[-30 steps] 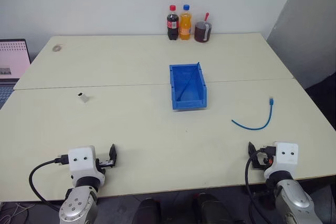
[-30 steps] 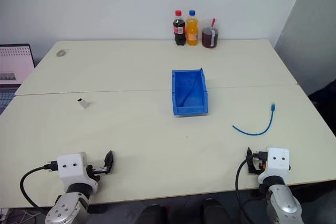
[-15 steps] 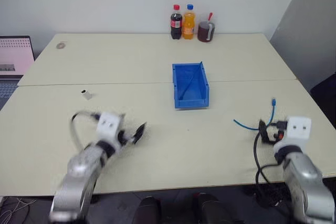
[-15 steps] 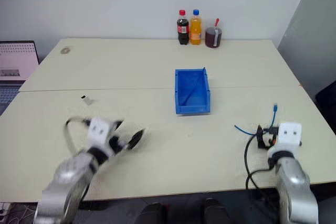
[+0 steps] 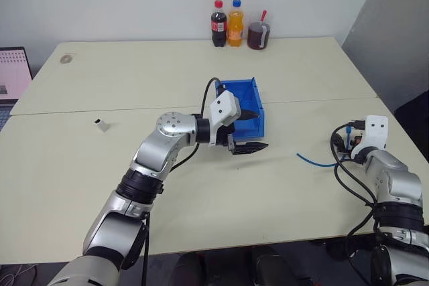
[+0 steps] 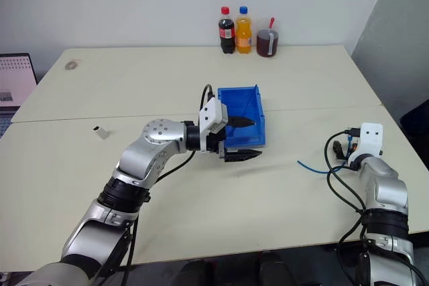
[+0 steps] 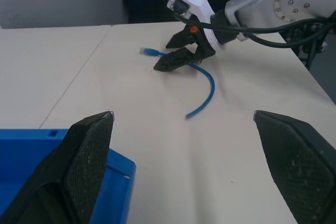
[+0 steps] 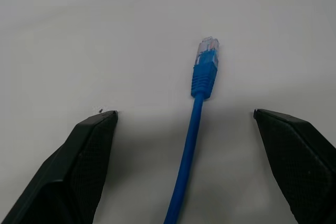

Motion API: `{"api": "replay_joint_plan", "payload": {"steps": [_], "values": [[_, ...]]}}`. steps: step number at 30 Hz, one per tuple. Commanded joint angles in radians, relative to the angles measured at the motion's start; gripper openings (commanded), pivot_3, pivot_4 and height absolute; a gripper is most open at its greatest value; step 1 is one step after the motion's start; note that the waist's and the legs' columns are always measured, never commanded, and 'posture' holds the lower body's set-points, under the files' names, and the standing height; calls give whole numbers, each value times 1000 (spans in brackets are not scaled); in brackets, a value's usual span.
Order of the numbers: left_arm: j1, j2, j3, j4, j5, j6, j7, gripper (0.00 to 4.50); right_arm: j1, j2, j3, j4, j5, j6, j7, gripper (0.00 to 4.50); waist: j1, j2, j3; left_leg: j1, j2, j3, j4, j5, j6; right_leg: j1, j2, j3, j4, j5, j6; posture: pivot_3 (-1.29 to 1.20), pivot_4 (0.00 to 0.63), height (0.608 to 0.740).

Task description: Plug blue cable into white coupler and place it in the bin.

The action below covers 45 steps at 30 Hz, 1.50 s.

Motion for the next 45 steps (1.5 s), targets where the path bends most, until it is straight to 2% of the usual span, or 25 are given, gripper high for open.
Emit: {"api": "replay_joint_plan", "payload": {"steps": [1,6,17,20,23,25,28,31,35,39,42,45], "values": [[14,11,21,-37,-15,1,-21,4500,31,-3,-33,-14,20,28,-13,3975,0,0,0,0,0,0,0,0,0,0,0,0,1,0,0,0,150,740],[48,27,27,-78,-33,50,-23,4500,62,10,-24,-43,33,30,-8,2727,2,0,0,1,-1,-1,1,0,0,1,-1,-1,2,0,1,0,150,740],[60,31,32,-115,-37,84,-21,4500,29,-17,-12,86,12,-53,1,41,3,-1,0,1,-1,-1,3,0,0,3,-1,-1,2,1,3,0,150,740],[83,48,42,-133,-33,83,-21,4500,52,-39,13,34,7,-51,34,41,2,0,0,1,-1,-1,3,0,0,3,-1,-1,2,1,3,0,150,740],[135,99,72,-188,-29,71,-18,4500,97,-86,73,-151,56,-48,182,41,1,0,0,1,-1,-2,2,0,0,2,-1,-1,2,1,3,0,150,740],[192,146,140,-251,-55,102,8,4500,142,-166,143,-319,128,-2,367,41,-1,1,1,1,0,-2,1,0,0,1,-1,-1,2,1,3,0,150,740],[395,233,312,-421,-103,168,76,4500,179,-335,262,-521,267,61,711,41,-24,9,5,1,0,-3,0,0,0,-1,-1,4,1,1,3,0,150,740],[613,235,443,-571,-126,205,181,4500,120,-367,377,-539,281,35,846,41,-30,2,5,2,2,-9,1,-1,1,1,0,1,1,0,4,0,150,740],[1110,93,571,-903,-125,229,352,4500,-80,-175,588,-404,189,-32,868,41,-36,-4,6,4,9,-7,2,-1,1,3,0,2,1,-2,7,0,150,740],[1466,-83,518,-1037,-22,106,502,4500,-237,34,743,-155,83,-95,871,41,-24,-9,7,3,12,-5,5,-2,0,2,-2,2,0,1,4,0,150,740],[1633,-183,469,-1040,73,-29,579,4500,-331,176,813,77,22,-162,905,41,-8,-7,8,5,15,-1,5,1,2,-1,-2,-1,1,-4,-5,0,150,740],[1708,-244,461,-1019,117,-120,630,4500,-397,255,840,256,-26,-239,936,41,-7,-7,8,7,15,2,6,1,2,1,-1,1,0,-5,-7,0,150,740]]}}
